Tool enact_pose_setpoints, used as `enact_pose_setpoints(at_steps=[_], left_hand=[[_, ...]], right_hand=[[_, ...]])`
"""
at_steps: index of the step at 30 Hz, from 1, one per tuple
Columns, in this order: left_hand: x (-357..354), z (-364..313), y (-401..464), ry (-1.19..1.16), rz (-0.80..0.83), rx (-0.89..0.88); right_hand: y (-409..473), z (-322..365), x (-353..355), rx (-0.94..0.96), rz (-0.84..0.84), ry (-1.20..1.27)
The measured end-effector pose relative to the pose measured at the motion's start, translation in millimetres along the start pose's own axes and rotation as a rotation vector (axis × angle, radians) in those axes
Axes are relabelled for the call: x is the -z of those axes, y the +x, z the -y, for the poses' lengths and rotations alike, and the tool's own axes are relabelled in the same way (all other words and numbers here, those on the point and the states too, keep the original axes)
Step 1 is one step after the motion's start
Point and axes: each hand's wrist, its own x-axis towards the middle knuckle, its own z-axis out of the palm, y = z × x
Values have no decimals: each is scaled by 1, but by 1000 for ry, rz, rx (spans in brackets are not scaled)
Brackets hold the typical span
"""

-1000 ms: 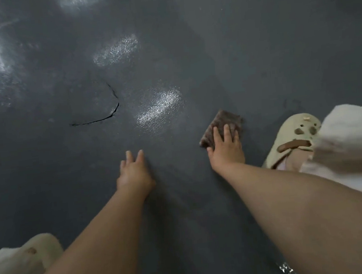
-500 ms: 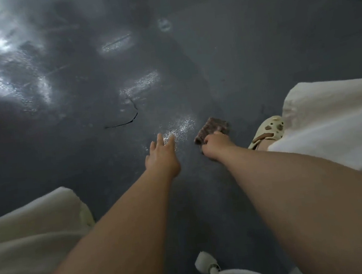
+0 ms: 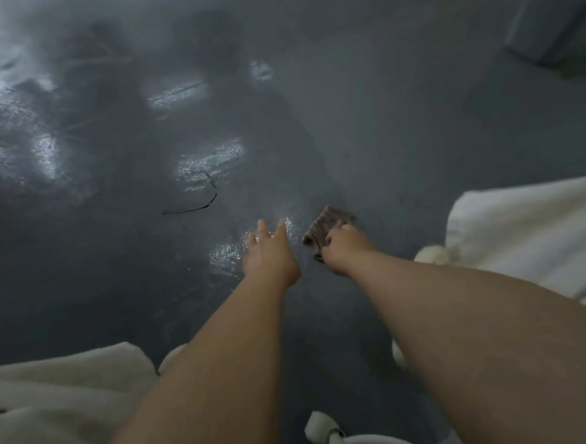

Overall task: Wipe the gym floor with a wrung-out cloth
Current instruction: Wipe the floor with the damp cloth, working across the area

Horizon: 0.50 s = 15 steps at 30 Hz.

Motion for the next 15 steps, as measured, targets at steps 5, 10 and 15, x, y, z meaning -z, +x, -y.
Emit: enact_pose_setpoints(at_steps=[5,10,15], left_hand=[[-27,-12,36,31,66,-6],[-61,-28,74,76,177,-24],[-82,-31,111,110,221,-16]], right_hand=[[31,-7,-12,-17,29,9],[67,-29,-18,-61,32,23],[105,-38,-34,-92,13,89]])
